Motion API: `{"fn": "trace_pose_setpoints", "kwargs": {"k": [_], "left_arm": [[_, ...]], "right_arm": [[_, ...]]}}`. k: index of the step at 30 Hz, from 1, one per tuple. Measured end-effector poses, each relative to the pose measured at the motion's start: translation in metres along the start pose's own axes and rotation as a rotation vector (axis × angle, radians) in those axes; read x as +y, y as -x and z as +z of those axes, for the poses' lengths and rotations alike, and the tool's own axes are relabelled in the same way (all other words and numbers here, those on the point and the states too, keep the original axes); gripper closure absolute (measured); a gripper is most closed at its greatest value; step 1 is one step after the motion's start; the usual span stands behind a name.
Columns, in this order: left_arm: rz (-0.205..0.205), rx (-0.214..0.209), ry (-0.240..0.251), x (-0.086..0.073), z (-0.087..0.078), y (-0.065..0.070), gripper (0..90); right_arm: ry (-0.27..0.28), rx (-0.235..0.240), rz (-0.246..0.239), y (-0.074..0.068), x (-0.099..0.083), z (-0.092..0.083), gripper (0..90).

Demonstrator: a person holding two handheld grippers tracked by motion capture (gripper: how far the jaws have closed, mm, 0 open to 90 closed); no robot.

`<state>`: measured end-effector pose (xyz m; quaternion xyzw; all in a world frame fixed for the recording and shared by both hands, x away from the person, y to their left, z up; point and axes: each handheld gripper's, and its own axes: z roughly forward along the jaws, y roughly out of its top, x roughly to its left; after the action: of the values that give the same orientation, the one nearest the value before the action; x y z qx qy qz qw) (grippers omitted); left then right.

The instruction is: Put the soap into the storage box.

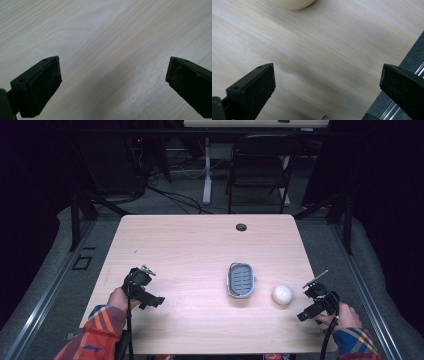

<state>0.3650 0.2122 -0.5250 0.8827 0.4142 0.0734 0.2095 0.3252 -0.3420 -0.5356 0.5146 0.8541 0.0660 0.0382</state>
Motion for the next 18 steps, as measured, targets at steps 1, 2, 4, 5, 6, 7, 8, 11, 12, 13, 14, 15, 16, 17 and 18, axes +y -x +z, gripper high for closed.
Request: {"fn": "trace_pose_setpoints", "kwargs": {"k": [1,2,4,5,6,7,8,11,12,13,14,15,16,17,18], "left_arm": [[0.0,0.0,0.0,0.0,0.0,0.0,0.0],[0.0,0.0,0.0,0.0,0.0,0.0,0.0],[-0.001,-0.001,0.0,0.0,0.0,0.0,0.0],[-0.001,-0.001,0.0,0.0,0.0,0.0,0.0],[-0.001,-0.001,-0.001,0.0,0.0,0.0,0.0],[-0.002,0.001,0.0,-0.001,0.0,0.0,0.0],[-0.005,0.001,-0.001,-0.001,0.0,0.0,0.0],[-0.009,0.005,-0.004,-0.002,0.0,0.0,0.0],[-0.011,0.006,-0.005,-0.001,0.0,0.0,0.0],[-0.008,0.006,-0.009,-0.001,0.0,0.0,0.0],[-0.004,0.006,-0.012,-0.001,0.001,0.0,0.0],[0.001,0.007,-0.015,0.0,0.001,0.0,0.0],[0.003,0.007,-0.016,0.0,0.001,0.0,0.0],[0.004,0.005,-0.017,0.0,0.002,0.0,0.0],[0.002,0.005,-0.017,0.0,0.002,0.0,0.0]], "right_arm": [[0.0,0.0,0.0,0.0,0.0,0.0,0.0],[0.006,-0.002,-0.001,-0.001,0.0,0.0,0.0],[0.001,0.005,-0.011,-0.003,0.001,0.0,0.0],[0.001,0.005,-0.011,-0.003,0.001,0.0,0.0],[-0.008,0.006,-0.017,-0.004,0.002,0.0,0.0],[-0.008,0.006,-0.017,-0.004,0.002,0.0,0.0],[-0.006,0.003,-0.015,-0.005,0.002,0.001,0.0],[0.006,0.006,-0.001,-0.009,0.003,0.005,0.0],[-0.004,-0.001,-0.014,-0.01,0.004,0.005,0.0],[-0.006,0.006,-0.019,-0.012,0.005,0.006,0.0],[-0.029,0.0,-0.04,-0.012,0.006,0.004,0.0],[-0.013,0.002,-0.035,-0.015,0.006,0.006,0.0],[0.003,0.008,-0.03,-0.017,0.006,0.007,0.0],[-0.023,0.002,-0.055,-0.017,0.007,0.005,0.0],[-0.03,-0.003,-0.067,-0.018,0.009,0.004,0.0]]}}
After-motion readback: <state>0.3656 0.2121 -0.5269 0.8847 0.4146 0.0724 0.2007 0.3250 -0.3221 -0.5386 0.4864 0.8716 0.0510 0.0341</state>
